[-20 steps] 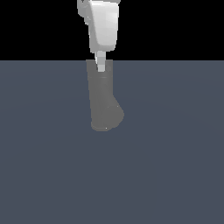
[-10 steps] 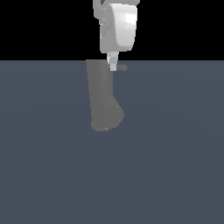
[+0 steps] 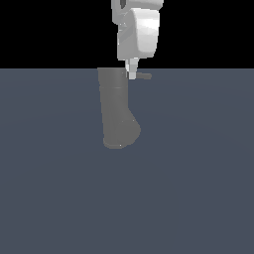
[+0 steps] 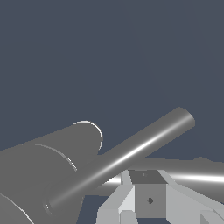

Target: Turn on the faucet by rotating a designated handle.

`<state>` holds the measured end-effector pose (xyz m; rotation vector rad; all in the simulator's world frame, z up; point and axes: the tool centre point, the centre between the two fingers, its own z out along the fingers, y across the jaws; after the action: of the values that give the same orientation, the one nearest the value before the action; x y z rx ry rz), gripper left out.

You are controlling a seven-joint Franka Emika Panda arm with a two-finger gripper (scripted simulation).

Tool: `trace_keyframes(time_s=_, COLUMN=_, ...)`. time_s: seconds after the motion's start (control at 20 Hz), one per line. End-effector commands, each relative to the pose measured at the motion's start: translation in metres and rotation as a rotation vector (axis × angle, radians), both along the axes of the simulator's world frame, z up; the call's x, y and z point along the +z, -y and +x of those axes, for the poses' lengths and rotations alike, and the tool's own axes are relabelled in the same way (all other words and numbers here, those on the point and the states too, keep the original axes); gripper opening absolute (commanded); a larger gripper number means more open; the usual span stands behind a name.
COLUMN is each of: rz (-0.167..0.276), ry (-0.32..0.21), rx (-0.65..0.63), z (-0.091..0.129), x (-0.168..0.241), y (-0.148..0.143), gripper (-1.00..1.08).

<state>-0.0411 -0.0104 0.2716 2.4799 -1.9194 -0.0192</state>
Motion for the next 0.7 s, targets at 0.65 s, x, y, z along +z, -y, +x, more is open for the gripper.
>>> trace_keyframes(time_s=0.65, rz=-0.002, ry=0.012, rx=-0.043, z=0.044, x=0.000, y=0.048, gripper=-1.00)
